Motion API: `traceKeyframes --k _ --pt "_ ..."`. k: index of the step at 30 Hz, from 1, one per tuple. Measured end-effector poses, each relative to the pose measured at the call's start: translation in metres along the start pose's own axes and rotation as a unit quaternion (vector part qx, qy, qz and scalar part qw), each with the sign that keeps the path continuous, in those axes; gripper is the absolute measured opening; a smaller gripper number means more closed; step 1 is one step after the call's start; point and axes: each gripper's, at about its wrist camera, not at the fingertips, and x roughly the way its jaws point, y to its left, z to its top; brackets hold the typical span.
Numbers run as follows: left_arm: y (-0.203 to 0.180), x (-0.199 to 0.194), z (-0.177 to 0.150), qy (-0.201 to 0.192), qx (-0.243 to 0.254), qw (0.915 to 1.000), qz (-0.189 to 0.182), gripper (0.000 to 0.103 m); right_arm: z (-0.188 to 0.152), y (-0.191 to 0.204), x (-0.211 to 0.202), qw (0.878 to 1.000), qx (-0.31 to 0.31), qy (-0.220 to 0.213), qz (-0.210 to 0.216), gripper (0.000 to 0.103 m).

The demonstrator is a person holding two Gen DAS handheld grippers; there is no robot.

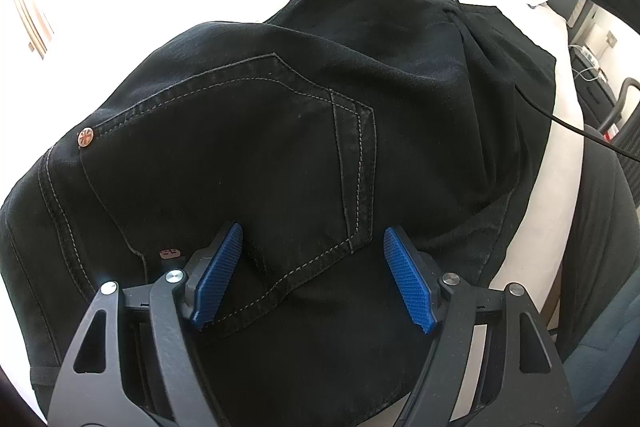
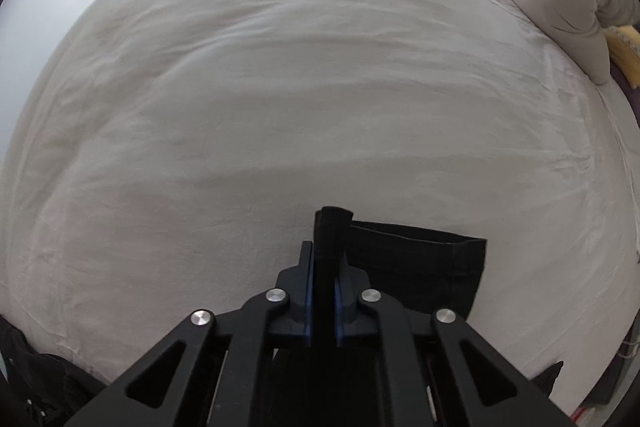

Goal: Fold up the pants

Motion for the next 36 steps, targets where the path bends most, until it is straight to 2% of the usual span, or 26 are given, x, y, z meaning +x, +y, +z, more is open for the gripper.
traceKeyframes --k 6,9,12,18,22,26,36 --pt "-0.005 -0.001 0.004 0.002 -0.006 1.0000 0.007 0.072 -0.013 -0.051 -0.050 0.994 0.078 -0.063 0.038 0.007" --pt "-0.008 0.000 0.006 0.002 -0.009 0.9999 0.013 0.072 -0.037 -0.082 -0.079 0.987 0.117 -0.096 0.049 0.007" --pt "-0.011 0.001 0.008 0.003 -0.015 0.9997 0.017 0.074 -0.073 -0.113 -0.107 0.978 0.157 -0.130 0.051 0.007" --pt "-0.020 0.003 0.015 0.005 -0.028 0.9993 0.023 0.083 -0.177 -0.168 -0.144 0.949 0.253 -0.182 0.039 0.007" --pt "-0.026 0.006 0.020 0.004 -0.043 0.9988 0.023 0.092 -0.236 -0.191 -0.144 0.932 0.308 -0.188 0.033 0.007" --pt "-0.029 0.009 0.026 0.006 -0.062 0.9978 0.022 0.097 -0.286 -0.211 -0.122 0.915 0.362 -0.171 0.035 0.007" --pt "-0.020 0.011 0.042 0.010 -0.129 0.9916 0.005 0.099 -0.339 -0.240 -0.083 0.884 0.439 -0.153 0.051 0.007"
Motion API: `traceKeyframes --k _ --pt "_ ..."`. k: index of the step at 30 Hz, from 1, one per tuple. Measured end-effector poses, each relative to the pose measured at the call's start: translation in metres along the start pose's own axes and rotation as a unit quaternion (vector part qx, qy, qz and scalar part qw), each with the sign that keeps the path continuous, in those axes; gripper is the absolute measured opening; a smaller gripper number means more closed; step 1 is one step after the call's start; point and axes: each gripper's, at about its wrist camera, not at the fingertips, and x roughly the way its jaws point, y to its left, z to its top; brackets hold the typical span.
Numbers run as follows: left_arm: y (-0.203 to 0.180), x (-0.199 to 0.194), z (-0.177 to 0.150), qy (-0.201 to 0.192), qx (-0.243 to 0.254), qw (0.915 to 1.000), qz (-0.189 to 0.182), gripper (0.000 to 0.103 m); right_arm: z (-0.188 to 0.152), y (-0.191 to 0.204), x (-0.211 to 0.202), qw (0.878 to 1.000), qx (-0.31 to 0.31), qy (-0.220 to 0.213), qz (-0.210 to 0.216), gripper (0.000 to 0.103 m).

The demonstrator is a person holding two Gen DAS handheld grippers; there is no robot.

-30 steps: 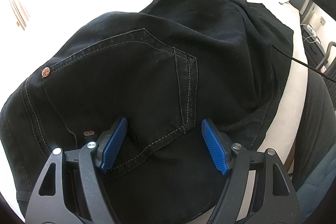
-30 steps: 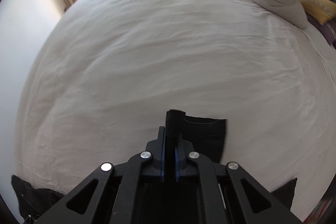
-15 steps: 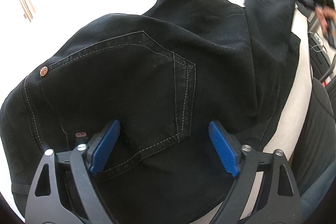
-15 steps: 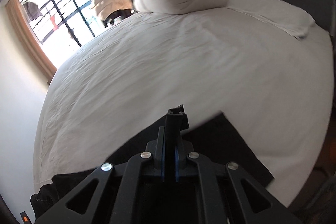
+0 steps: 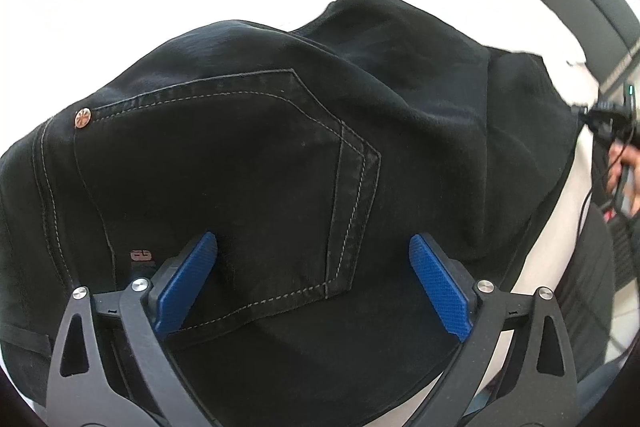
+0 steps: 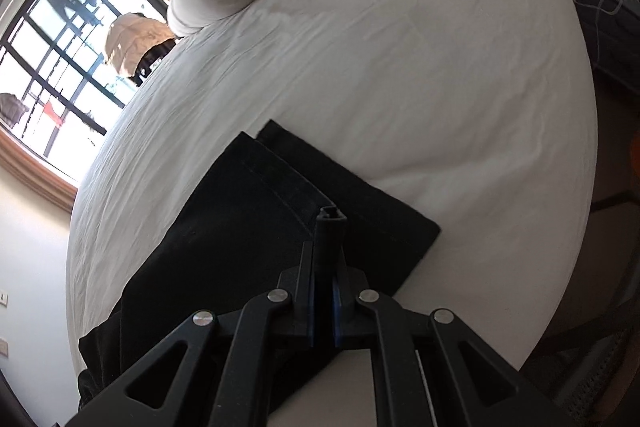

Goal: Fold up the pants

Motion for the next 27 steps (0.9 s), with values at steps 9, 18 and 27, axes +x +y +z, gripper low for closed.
traceKeyframes --k 9,18,27 --pt "-0.008 0.006 0.015 0.005 -0.027 0.9996 0.007 0.101 0.000 -0.024 0.006 1.000 0.028 -0.012 0.005 0.007" --pt "-0.011 0.008 0.006 -0.002 -0.012 0.9998 0.016 0.102 0.006 -0.028 0.008 0.999 0.036 -0.028 0.016 0.007" --pt "-0.016 0.009 0.010 -0.003 -0.004 0.9997 0.024 0.103 -0.011 -0.048 0.009 0.996 0.085 -0.030 0.020 0.006"
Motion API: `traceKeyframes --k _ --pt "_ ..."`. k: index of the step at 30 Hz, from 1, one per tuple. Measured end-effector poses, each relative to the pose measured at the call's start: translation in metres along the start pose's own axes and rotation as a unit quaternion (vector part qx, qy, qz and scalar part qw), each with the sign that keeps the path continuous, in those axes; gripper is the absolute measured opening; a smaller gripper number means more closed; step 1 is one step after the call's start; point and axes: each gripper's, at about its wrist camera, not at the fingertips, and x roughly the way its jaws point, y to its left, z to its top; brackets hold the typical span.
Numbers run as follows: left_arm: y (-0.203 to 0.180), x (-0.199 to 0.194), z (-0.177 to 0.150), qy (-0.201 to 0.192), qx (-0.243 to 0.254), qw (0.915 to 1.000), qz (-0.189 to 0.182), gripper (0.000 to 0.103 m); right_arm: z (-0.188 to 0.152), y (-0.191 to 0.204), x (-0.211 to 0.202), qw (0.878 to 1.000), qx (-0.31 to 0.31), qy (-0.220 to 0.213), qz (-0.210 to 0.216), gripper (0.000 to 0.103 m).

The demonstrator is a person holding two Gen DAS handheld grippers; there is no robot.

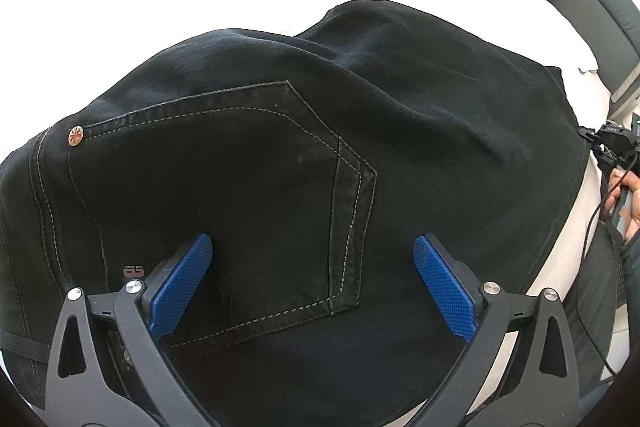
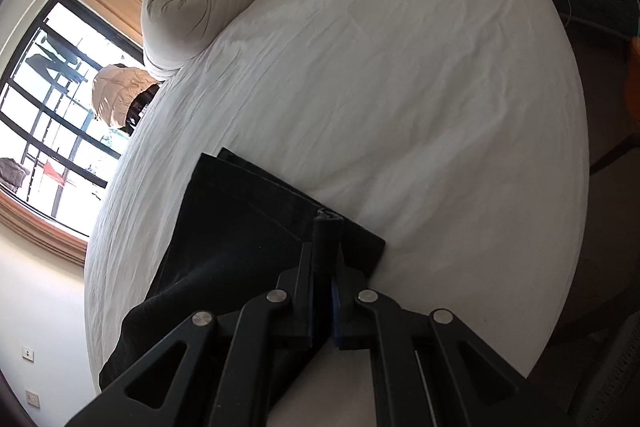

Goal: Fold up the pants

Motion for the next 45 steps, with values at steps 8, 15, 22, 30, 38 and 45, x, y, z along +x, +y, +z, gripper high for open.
traceKeyframes --k 8,15,22,30,38,45 --pt "0.003 0.002 -0.003 -0.005 -0.004 1.0000 -0.005 0.103 0.016 0.026 -0.027 0.994 -0.093 0.020 -0.053 0.064" --pt "-0.002 0.002 -0.005 -0.008 0.007 0.9999 0.003 0.103 0.029 0.094 -0.047 0.963 -0.270 0.016 -0.017 0.064" --pt "-0.005 0.004 -0.009 -0.007 0.016 0.9998 -0.006 0.103 0.014 0.169 0.018 0.852 -0.511 0.110 -0.034 0.058" --pt "-0.012 0.007 -0.015 -0.006 0.049 0.9988 0.002 0.103 0.054 0.166 0.053 0.829 -0.538 0.150 -0.031 0.058" --pt "-0.019 0.008 -0.016 -0.004 0.053 0.9986 0.006 0.103 0.073 0.150 0.075 0.853 -0.493 0.169 -0.009 0.058" --pt "-0.023 0.011 -0.010 -0.004 0.058 0.9983 0.011 0.103 0.066 0.151 0.088 0.846 -0.498 0.191 -0.006 0.025"
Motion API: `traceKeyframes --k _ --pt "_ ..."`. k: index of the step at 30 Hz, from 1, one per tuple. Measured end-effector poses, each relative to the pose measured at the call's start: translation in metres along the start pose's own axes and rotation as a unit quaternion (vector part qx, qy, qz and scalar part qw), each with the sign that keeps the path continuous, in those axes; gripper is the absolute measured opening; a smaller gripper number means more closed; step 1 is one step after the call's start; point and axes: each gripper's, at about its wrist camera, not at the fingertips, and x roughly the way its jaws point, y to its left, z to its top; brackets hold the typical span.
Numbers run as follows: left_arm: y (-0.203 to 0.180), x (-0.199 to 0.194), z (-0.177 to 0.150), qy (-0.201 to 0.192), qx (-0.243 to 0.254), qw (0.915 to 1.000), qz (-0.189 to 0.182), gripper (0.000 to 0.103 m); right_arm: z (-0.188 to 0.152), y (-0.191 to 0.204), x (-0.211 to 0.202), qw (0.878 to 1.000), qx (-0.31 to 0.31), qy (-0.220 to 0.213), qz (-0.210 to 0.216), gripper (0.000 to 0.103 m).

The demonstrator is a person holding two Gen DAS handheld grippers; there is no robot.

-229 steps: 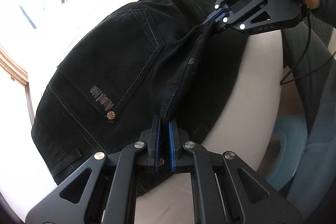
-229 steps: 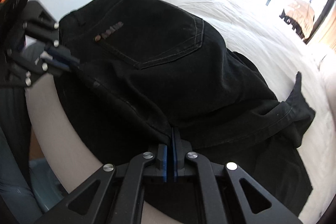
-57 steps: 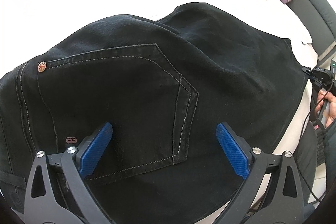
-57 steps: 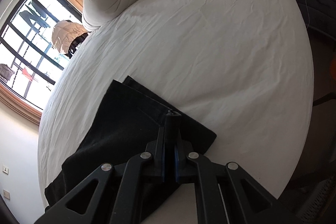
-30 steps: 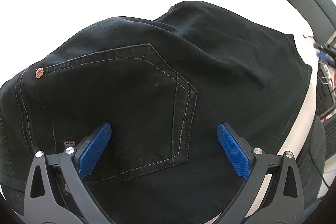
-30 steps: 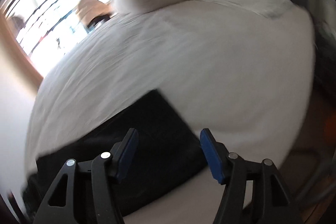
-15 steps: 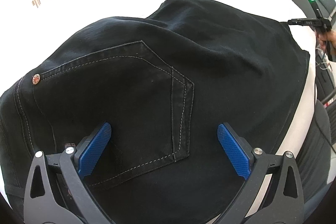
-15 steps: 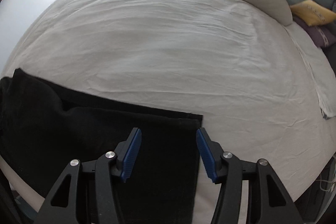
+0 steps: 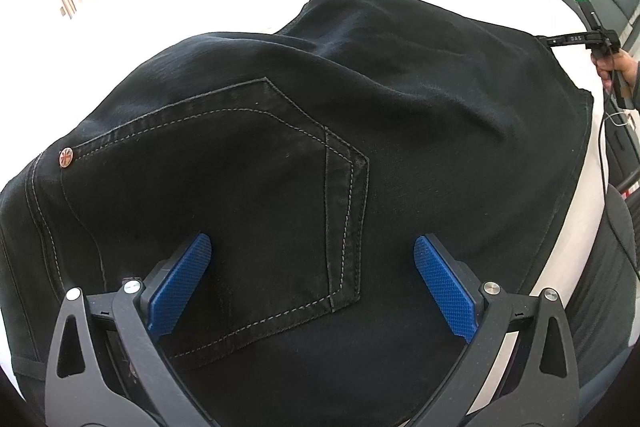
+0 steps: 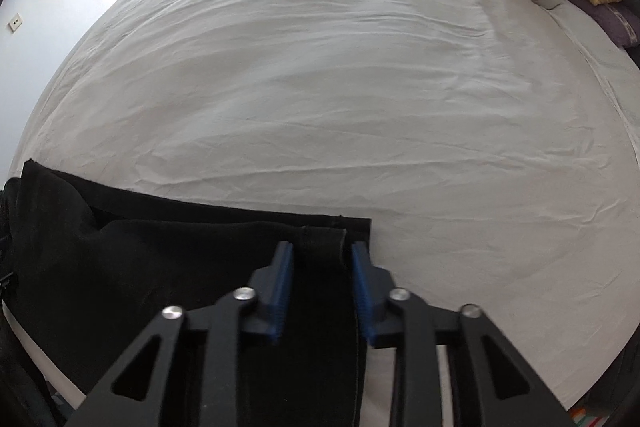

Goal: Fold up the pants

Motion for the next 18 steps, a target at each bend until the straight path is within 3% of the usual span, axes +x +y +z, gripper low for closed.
traceKeyframes --k 2,4,9,15,18 --pt "-0.003 0.000 0.000 0.000 0.002 1.0000 0.001 0.103 0.000 0.007 0.002 1.000 -0.013 0.004 -0.001 0.013" --pt "-0.005 0.001 0.000 0.000 0.000 1.0000 0.000 0.103 0.001 0.009 0.001 1.000 -0.015 -0.003 -0.006 0.008" --pt "-0.001 -0.001 -0.002 -0.008 -0.010 0.9999 -0.003 0.103 0.006 -0.001 -0.011 0.997 0.037 -0.050 -0.036 0.006" --pt "0.003 -0.003 -0.005 -0.018 -0.018 0.9997 -0.003 0.103 0.001 -0.016 0.004 0.992 0.104 -0.047 -0.055 0.005" --pt "0.005 -0.004 -0.006 -0.021 -0.022 0.9995 -0.003 0.103 -0.002 -0.033 0.009 0.983 0.154 -0.045 -0.088 0.001"
